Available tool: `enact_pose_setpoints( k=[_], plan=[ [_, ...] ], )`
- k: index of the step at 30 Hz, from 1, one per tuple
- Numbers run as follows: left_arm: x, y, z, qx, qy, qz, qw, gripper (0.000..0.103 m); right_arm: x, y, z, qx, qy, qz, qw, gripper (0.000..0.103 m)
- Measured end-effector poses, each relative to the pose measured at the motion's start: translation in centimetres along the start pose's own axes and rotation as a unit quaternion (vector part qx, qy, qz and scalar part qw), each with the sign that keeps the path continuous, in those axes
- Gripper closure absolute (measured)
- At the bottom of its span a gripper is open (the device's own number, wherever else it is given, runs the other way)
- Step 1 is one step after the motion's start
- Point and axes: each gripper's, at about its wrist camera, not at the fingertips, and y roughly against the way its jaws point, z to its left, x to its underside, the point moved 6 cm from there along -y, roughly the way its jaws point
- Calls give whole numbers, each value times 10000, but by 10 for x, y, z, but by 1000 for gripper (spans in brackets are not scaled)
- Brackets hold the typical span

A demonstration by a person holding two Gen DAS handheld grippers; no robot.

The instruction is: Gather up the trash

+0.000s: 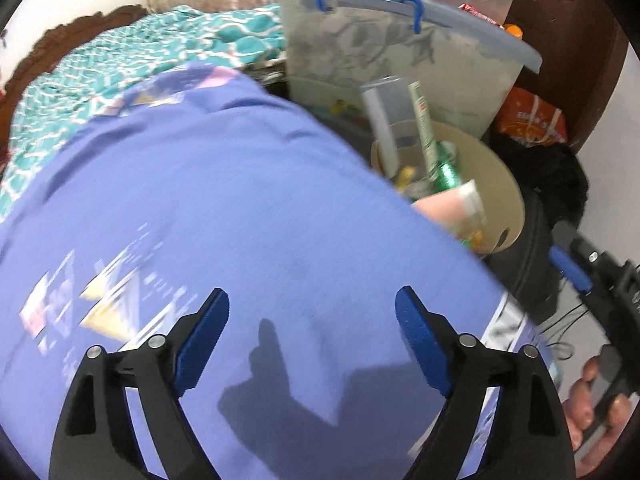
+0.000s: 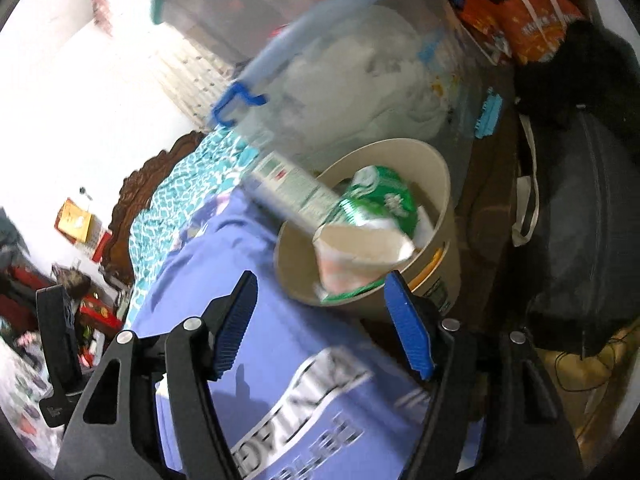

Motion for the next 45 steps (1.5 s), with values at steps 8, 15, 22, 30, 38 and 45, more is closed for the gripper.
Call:
enact_pose_setpoints(
  k=[8, 15, 22, 30, 38, 45],
  plan=[
    [47, 43, 43, -492, 288, -214, 9981, 9, 39, 8, 47, -19, 322, 200, 9993, 28],
    [73, 71, 66, -670, 420, -420, 9960, 9, 65, 15, 69, 78, 426, 373, 9984, 22],
    [85, 93, 75, -736, 494, -675, 9938, 9, 77, 31, 86, 207, 494, 242, 9983, 10],
    [96, 107, 80, -823, 534, -767, 9922, 9, 82, 45, 89, 471, 438, 57, 9979, 4],
    [100, 122, 80, -968, 496, -978, 9892, 9, 81, 57, 84, 586, 281, -58, 9979, 4],
    [96, 135, 69, -1204, 278, -1221, 9848, 8, 80, 64, 85, 543, 279, -135, 9980, 4]
  ],
)
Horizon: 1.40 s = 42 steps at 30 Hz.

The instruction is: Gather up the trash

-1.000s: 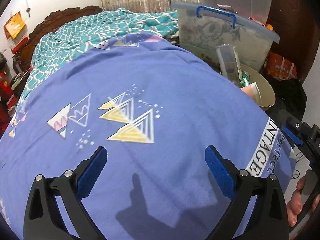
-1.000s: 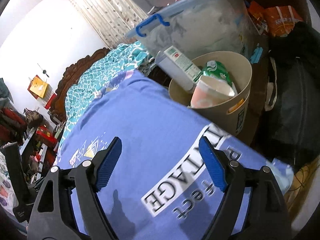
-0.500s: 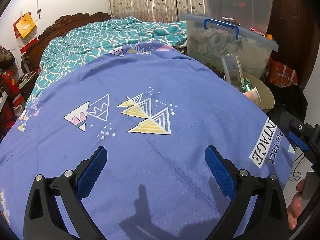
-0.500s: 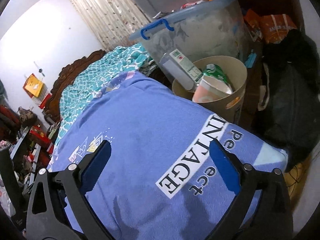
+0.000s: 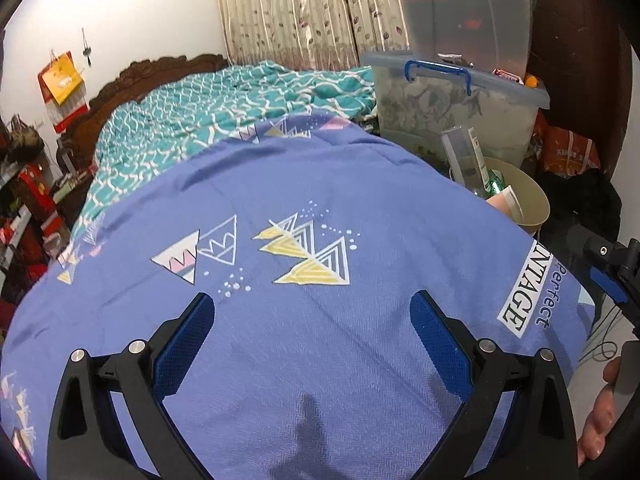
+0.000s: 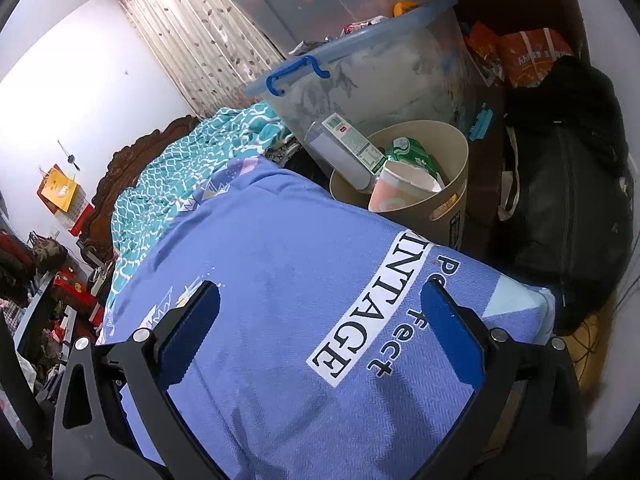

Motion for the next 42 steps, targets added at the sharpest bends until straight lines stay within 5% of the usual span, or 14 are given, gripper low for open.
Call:
enact_pose_setpoints(
  k=[42],
  plan=[
    [-1, 5, 1, -295, -12, -72, 9995, 8, 8, -8, -9, -98, -163, 158, 9997, 4]
  ],
)
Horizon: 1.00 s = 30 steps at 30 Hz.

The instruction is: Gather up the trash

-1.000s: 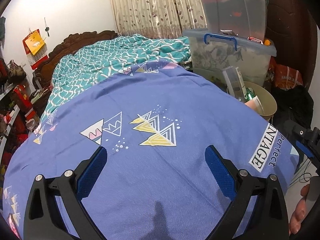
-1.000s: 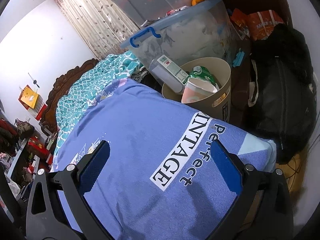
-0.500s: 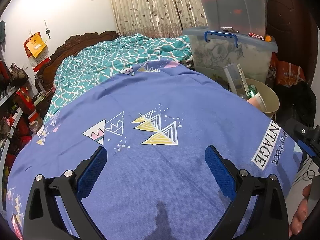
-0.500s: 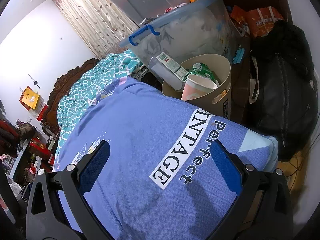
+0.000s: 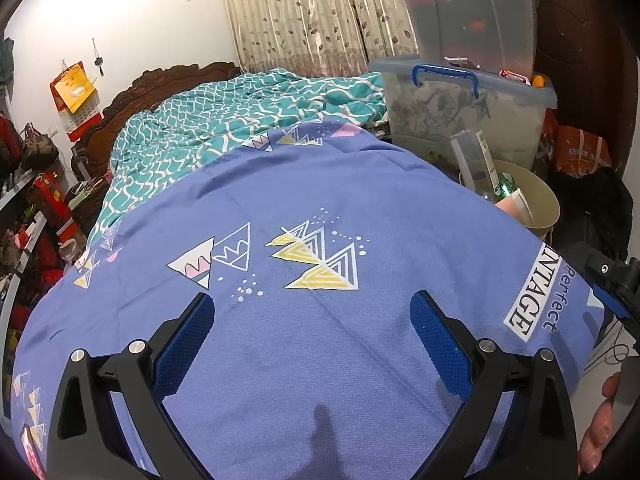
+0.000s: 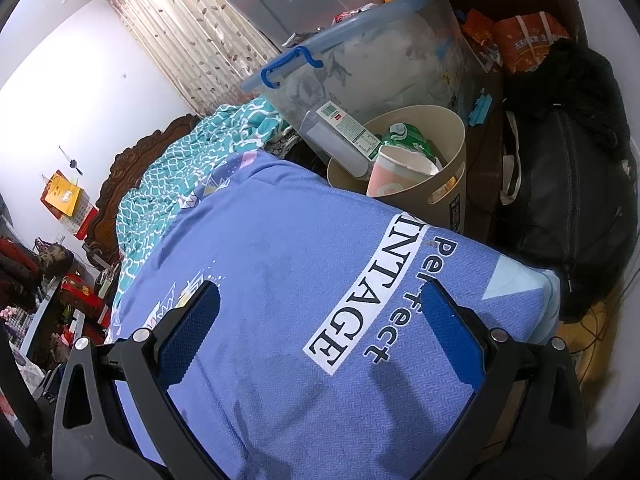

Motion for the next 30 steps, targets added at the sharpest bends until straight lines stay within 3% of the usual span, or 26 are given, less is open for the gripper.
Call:
enact_pose_setpoints(
  k=[30],
  plan=[
    [-1, 7, 3, -91, -6, -123, 9999, 8, 3, -1, 4, -20, 35, 24, 10000, 4]
  ],
)
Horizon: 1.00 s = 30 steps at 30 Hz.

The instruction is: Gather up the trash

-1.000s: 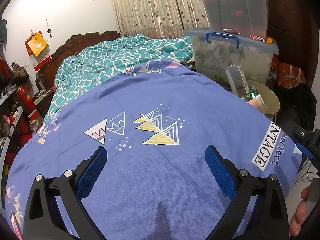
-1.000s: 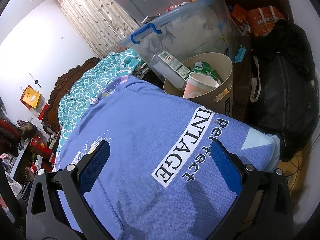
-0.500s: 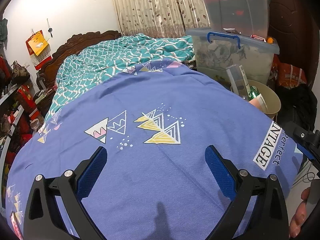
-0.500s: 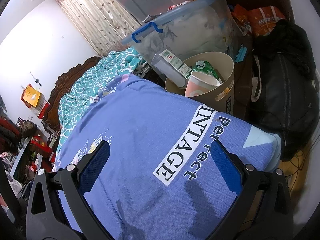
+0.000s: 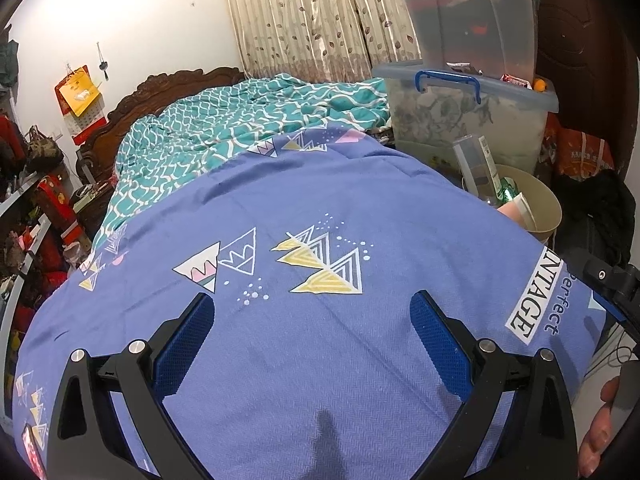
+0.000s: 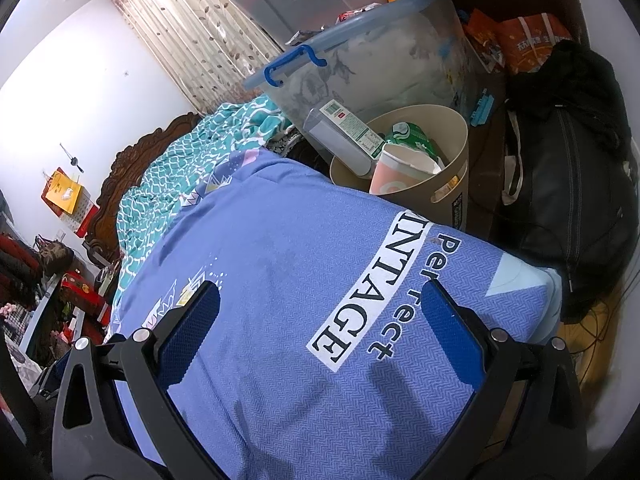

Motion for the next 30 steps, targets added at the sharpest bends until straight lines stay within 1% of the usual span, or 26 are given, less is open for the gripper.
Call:
enact_pose_setpoints(
  k=[6, 17, 24, 30],
  plan=[
    [0, 0, 0, 6, 3, 9, 10000, 8, 0, 0, 0, -4, 6, -2, 10000, 4],
    [0, -3, 1, -90, 27, 103, 9999, 8, 0, 0, 3, -22, 19, 11, 10000, 4],
    [2, -6, 1, -44, 16, 157, 9999, 8, 0, -1, 4, -29, 13, 35, 10000, 4],
    [4, -7, 4, -93, 64, 190, 9998, 8, 0, -2, 4, -32, 13, 36, 10000, 4]
  ],
)
